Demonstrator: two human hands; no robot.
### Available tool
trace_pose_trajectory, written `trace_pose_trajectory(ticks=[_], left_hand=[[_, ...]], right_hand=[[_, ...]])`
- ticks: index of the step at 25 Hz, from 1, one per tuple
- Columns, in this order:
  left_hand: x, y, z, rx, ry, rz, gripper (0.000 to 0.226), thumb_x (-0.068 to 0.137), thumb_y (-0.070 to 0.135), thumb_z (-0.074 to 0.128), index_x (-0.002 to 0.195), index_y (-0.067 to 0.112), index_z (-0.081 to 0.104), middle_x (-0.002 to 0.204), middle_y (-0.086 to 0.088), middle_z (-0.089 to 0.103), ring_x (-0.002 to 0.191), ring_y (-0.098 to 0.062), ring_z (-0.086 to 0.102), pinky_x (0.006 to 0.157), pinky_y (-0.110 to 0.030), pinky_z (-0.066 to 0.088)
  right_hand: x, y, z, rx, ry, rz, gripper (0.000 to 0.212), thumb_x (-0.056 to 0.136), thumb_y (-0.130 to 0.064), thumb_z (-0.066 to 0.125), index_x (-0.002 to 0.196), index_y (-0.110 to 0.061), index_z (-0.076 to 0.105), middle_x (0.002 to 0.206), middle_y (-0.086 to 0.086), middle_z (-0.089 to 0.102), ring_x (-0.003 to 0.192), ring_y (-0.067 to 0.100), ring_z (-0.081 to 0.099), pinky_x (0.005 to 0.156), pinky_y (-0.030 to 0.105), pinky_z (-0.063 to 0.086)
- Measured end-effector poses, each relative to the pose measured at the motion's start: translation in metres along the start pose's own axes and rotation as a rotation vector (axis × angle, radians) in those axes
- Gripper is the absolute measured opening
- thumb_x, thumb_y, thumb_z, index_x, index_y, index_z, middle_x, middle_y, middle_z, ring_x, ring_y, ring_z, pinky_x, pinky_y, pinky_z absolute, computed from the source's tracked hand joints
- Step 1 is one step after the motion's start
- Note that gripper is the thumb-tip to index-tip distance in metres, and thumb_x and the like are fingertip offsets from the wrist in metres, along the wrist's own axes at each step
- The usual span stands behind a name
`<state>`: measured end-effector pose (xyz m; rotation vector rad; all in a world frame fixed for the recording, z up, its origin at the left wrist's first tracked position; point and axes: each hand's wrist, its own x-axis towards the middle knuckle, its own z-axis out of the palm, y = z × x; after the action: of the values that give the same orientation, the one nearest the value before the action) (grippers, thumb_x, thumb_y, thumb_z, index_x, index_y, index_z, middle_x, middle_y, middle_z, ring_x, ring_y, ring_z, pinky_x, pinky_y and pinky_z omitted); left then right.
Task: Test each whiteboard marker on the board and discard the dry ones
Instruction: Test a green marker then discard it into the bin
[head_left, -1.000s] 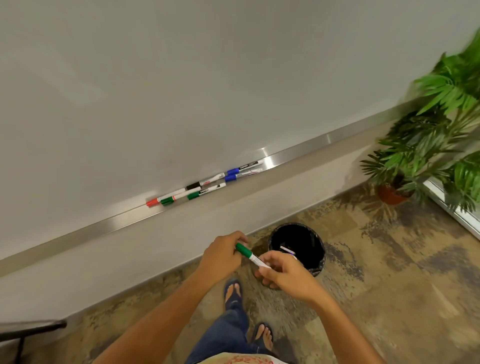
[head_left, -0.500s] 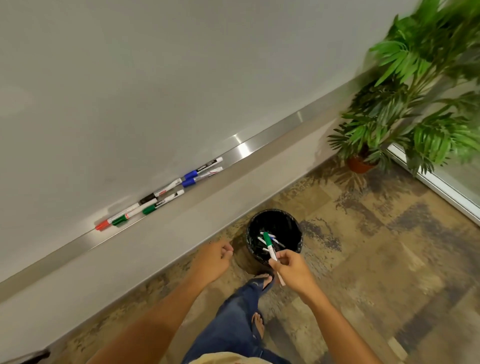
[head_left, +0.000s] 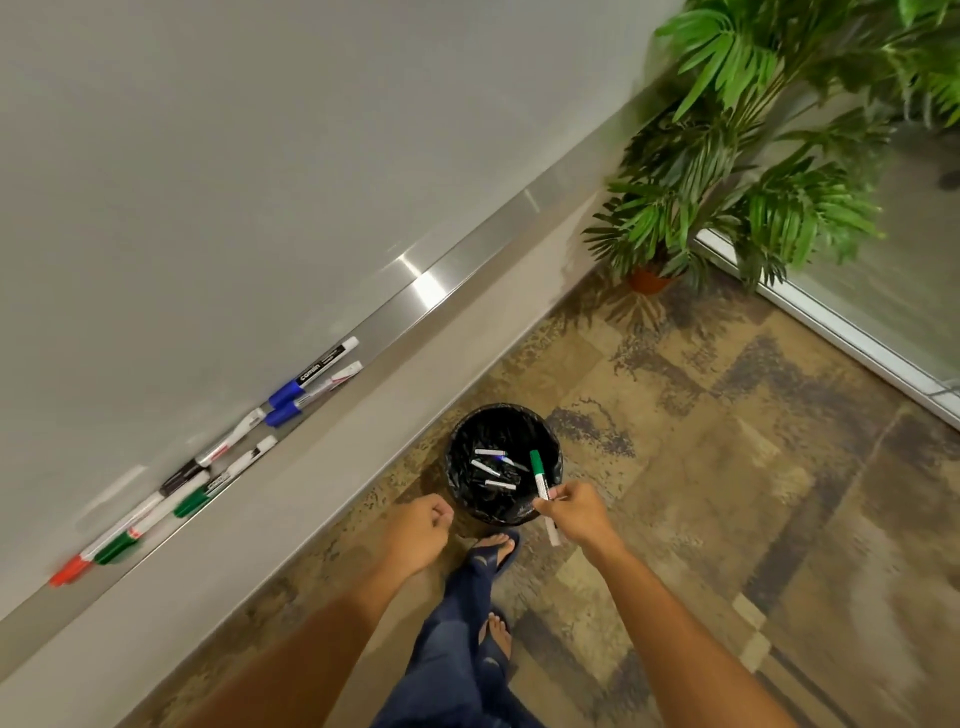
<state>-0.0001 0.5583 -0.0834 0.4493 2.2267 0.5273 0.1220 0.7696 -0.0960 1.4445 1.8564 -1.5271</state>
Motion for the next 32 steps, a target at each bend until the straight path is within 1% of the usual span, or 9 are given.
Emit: trace_pose_trajectory(ticks=[4,6,11,14,17,20,26,28,32], left_hand=[[0.026,-0.003,0.004,-0.007,-0.044,-0.038,0.015,0.097,0.023,0.051,0.095,0.027,0.065,0.089,0.008,0.07,0.074,-0.01,0.064,0.076,-0.033,0.055],[0.041,-0.008,0.006,0.002,-0.039,-0.044,0.016,0.096,0.023,0.05,0.096,0.027,0.065,0.091,0.009,0.07,0.078,-0.011,0.065,0.078,-0.036,0.057],[0.076,-0.012,0.009,0.044,-0.027,-0.032,0.016,0.094,0.03,0.053,0.105,0.028,0.064,0.105,0.005,0.066,0.092,-0.015,0.064,0.084,-0.039,0.056],[0.087,-0.012,0.015,0.038,-0.041,-0.034,0.014,0.094,0.029,0.055,0.104,0.026,0.064,0.105,0.005,0.064,0.092,-0.017,0.064,0.083,-0.041,0.056],[0.096,-0.017,0.021,0.024,-0.034,-0.039,0.011,0.093,0.027,0.056,0.101,0.026,0.065,0.104,0.004,0.064,0.087,-0.016,0.064,0.08,-0.041,0.057],[0.099,-0.026,0.027,0.02,-0.035,-0.044,0.013,0.094,0.025,0.057,0.103,0.024,0.066,0.104,0.003,0.067,0.089,-0.015,0.065,0.08,-0.04,0.057],[0.094,-0.049,0.024,-0.046,0.012,-0.084,0.013,0.097,0.024,0.056,0.106,0.023,0.065,0.1,0.009,0.066,0.09,-0.009,0.063,0.081,-0.03,0.053],[0.091,-0.057,0.022,-0.079,0.041,-0.09,0.011,0.097,0.023,0.057,0.104,0.024,0.066,0.099,0.011,0.066,0.092,-0.008,0.062,0.082,-0.029,0.052],[0.079,-0.072,0.019,-0.115,0.051,-0.112,0.01,0.096,0.02,0.058,0.104,0.024,0.064,0.103,0.01,0.065,0.097,-0.009,0.061,0.088,-0.029,0.049]], right_hand=[[0.034,-0.002,0.014,-0.01,0.016,0.08,0.02,0.088,-0.022,0.076,0.082,-0.008,0.063,0.074,0.01,0.062,0.065,0.021,0.058,0.06,0.034,0.045],[0.05,-0.004,0.026,-0.002,0.009,0.107,0.019,0.087,-0.022,0.076,0.085,-0.006,0.066,0.074,0.011,0.063,0.066,0.022,0.06,0.062,0.038,0.049],[0.085,-0.008,0.047,0.073,-0.018,0.221,0.019,0.089,-0.015,0.074,0.078,-0.002,0.066,0.066,0.015,0.061,0.057,0.025,0.056,0.055,0.033,0.044],[0.107,-0.006,0.056,0.151,-0.029,0.308,0.019,0.09,-0.011,0.073,0.084,0.006,0.069,0.07,0.019,0.062,0.059,0.026,0.057,0.054,0.031,0.046],[0.126,-0.009,0.064,0.225,-0.029,0.356,0.019,0.09,-0.01,0.072,0.078,0.003,0.065,0.067,0.017,0.061,0.059,0.026,0.057,0.058,0.032,0.048],[0.142,-0.009,0.069,0.297,-0.027,0.419,0.016,0.091,-0.013,0.072,0.085,0.001,0.066,0.067,0.013,0.063,0.062,0.023,0.063,0.064,0.033,0.057],[0.168,-0.032,0.075,0.426,-0.045,0.415,0.011,0.094,-0.007,0.067,0.096,0.003,0.064,0.077,0.015,0.066,0.065,0.021,0.065,0.059,0.033,0.058],[0.177,-0.041,0.077,0.455,-0.041,0.404,0.009,0.094,-0.005,0.066,0.095,0.003,0.064,0.079,0.014,0.064,0.067,0.022,0.064,0.063,0.035,0.058],[0.179,-0.044,0.083,0.5,-0.037,0.423,0.007,0.098,-0.008,0.062,0.099,-0.001,0.061,0.091,0.015,0.062,0.083,0.028,0.065,0.081,0.041,0.059]])
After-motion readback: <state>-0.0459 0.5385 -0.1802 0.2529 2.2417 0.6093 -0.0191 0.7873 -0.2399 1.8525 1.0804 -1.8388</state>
